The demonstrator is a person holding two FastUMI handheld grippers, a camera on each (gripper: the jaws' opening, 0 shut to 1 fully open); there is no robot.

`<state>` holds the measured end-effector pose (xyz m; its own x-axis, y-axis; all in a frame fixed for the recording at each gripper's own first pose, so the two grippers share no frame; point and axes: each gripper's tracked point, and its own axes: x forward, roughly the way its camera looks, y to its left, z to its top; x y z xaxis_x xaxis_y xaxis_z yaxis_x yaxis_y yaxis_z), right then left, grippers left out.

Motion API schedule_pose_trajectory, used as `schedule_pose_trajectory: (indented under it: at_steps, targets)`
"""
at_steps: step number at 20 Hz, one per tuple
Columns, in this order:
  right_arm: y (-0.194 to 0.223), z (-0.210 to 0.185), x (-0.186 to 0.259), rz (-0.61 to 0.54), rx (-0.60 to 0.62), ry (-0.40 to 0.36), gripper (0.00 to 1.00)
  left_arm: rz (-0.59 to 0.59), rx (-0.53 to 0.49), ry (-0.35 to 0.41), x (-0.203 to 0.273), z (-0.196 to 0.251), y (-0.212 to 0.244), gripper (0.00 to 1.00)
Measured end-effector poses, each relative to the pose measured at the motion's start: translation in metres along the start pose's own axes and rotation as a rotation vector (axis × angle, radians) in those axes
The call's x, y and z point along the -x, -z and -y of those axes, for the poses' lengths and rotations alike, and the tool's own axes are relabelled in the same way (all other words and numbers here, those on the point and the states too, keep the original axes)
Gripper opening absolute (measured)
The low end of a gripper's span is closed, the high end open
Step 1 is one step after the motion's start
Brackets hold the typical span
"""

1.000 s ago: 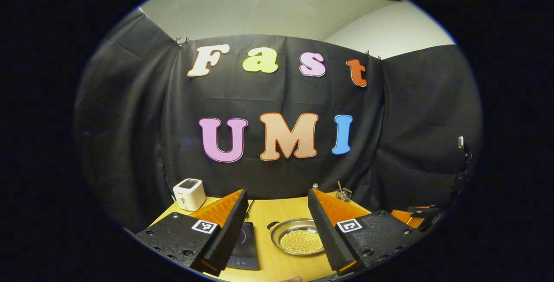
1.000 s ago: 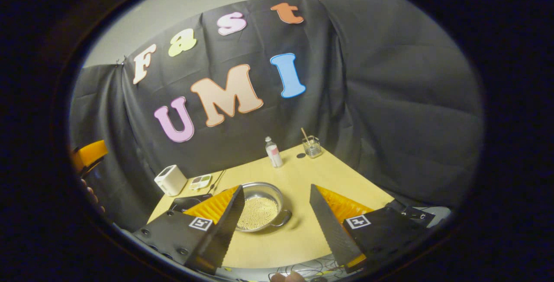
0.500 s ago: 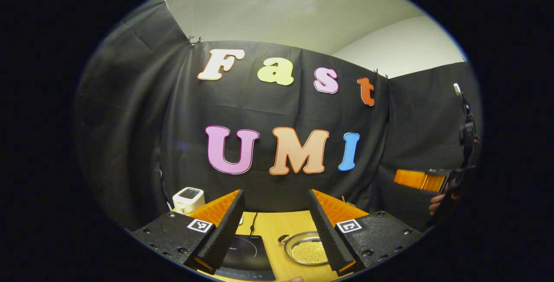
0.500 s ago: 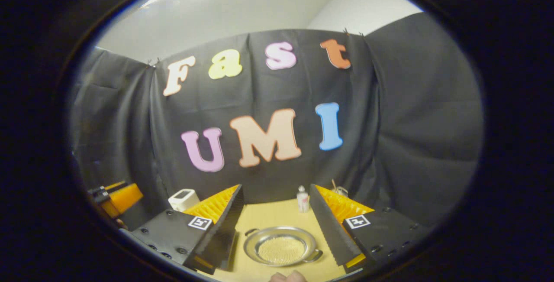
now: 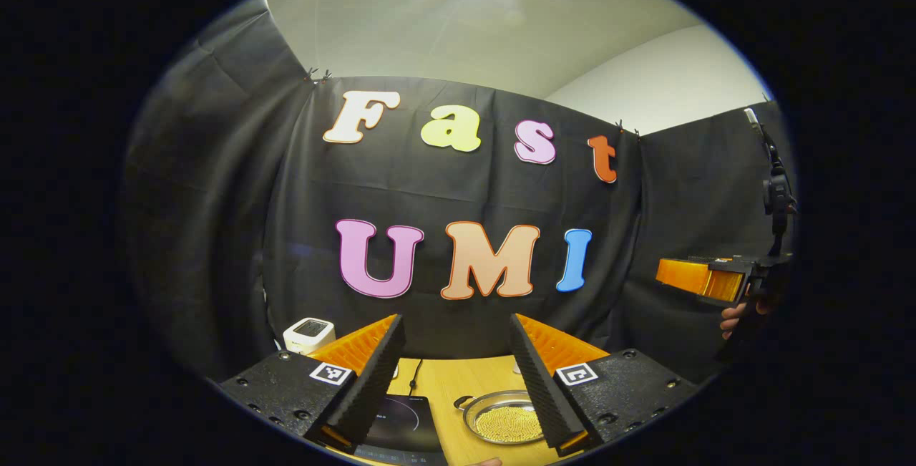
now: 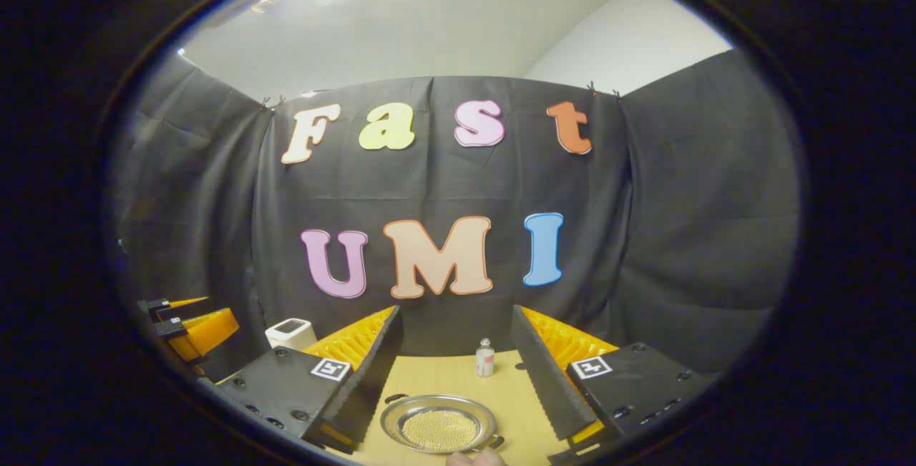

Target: First push the handle of the pot to place it horizontally, then grasp the pot with both hands and set it on the induction cooktop.

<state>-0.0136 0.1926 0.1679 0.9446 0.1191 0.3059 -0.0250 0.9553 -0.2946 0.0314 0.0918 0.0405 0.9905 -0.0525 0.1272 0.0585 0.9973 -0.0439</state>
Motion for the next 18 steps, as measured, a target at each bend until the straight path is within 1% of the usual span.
schedule_pose_trajectory:
  at_steps: [1,3,4,5,6,7,8,9,10,11,12,13,14,15,16,17,18]
  targets:
    - [0.005,0.007,-0.002,-0.004,0.009,-0.002,0.92,-0.001,-0.005,-0.011,-0.001,0.002,0.0,0.88]
    - [0.012,0.019,-0.01,-0.007,0.036,-0.013,0.92,0.007,-0.018,-0.046,-0.007,0.007,-0.001,0.88]
    - [0.019,0.024,-0.015,-0.027,0.047,-0.023,0.92,-0.017,-0.029,-0.065,-0.009,0.009,0.005,0.84]
    - [0.023,0.029,-0.021,-0.043,0.05,-0.037,0.92,-0.023,-0.032,-0.069,-0.013,0.015,0.007,0.84]
    - [0.021,0.035,-0.027,-0.037,0.052,-0.044,0.93,-0.019,-0.029,-0.065,-0.02,0.025,0.007,0.89]
    - [0.019,0.045,-0.033,-0.029,0.048,-0.045,0.93,-0.029,-0.037,-0.066,-0.025,0.032,0.01,0.84]
    - [0.022,0.052,-0.037,-0.037,0.031,-0.054,0.94,-0.048,-0.047,-0.075,-0.027,0.036,0.016,0.88]
    - [0.025,0.057,-0.041,-0.046,0.012,-0.063,0.96,-0.057,-0.052,-0.082,-0.031,0.041,0.019,0.84]
    - [0.03,0.064,-0.045,-0.053,0.001,-0.071,0.96,-0.065,-0.047,-0.09,-0.035,0.048,0.022,0.84]
    - [0.037,0.072,-0.051,-0.068,0.0,-0.081,0.95,-0.076,-0.038,-0.101,-0.037,0.053,0.024,0.89]
    - [0.045,0.078,-0.057,-0.085,0.002,-0.092,0.79,-0.084,-0.032,-0.114,-0.037,0.057,0.026,0.89]
    - [0.05,0.082,-0.059,-0.097,0.001,-0.108,0.74,-0.094,-0.03,-0.128,-0.037,0.059,0.028,0.84]
    - [0.051,0.085,-0.063,-0.103,0.001,-0.124,0.72,-0.103,-0.035,-0.141,-0.038,0.061,0.029,0.89]
    - [0.053,0.09,-0.066,-0.095,0.008,-0.123,0.72,-0.113,-0.043,-0.151,-0.038,0.063,0.031,0.89]
    - [0.055,0.099,-0.072,-0.086,0.015,-0.116,0.51,-0.121,-0.054,-0.163,-0.038,0.065,0.033,0.84]
    - [0.061,0.104,-0.077,-0.091,0.02,-0.108,0.41,-0.125,-0.065,-0.175,-0.037,0.067,0.033,0.89]
    - [0.071,0.106,-0.076,-0.107,0.019,-0.115,0.27,-0.123,-0.072,-0.186,-0.035,0.069,0.033,0.94]
